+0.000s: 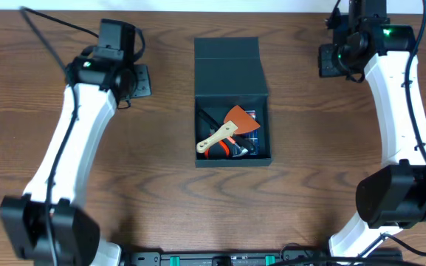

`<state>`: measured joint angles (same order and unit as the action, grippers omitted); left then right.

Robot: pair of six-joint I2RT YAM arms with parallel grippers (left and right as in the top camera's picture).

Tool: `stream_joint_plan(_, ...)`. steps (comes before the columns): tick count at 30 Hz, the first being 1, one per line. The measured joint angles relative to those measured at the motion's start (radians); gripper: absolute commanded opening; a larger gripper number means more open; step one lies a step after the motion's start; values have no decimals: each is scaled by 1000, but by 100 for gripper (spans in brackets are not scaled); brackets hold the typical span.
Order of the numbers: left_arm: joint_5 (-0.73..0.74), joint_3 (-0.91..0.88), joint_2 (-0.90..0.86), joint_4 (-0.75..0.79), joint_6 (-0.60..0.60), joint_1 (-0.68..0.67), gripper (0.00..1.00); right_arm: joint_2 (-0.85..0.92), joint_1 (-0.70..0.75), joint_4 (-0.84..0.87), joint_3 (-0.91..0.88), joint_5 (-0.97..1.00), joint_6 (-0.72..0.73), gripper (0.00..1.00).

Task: Pack container
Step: 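Open the left gripper and raise it out of the box, then move both grippers to the box lid's two sides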

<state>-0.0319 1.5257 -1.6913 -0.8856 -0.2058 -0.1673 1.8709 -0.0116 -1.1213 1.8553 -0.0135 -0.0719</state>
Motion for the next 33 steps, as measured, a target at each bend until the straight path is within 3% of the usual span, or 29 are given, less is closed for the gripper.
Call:
stream_joint_plan(13, -1, 0, -48, 3, 10, 4, 6, 0, -24, -5, -175, 31, 48, 1)
stream_joint_plan(18, 40, 0, -48, 82, 134, 5, 6, 0, -24, 13, -191, -34, 19, 1)
stream_joint_plan(26, 310, 0, -51, 104, 393, 42, 6, 14, -29, 163, -246, -209, -15, 1)
stream_joint_plan(33, 661, 0, -133, 145, 485, 164, 6, 164, -30, 213, -264, -331, -24, 1)
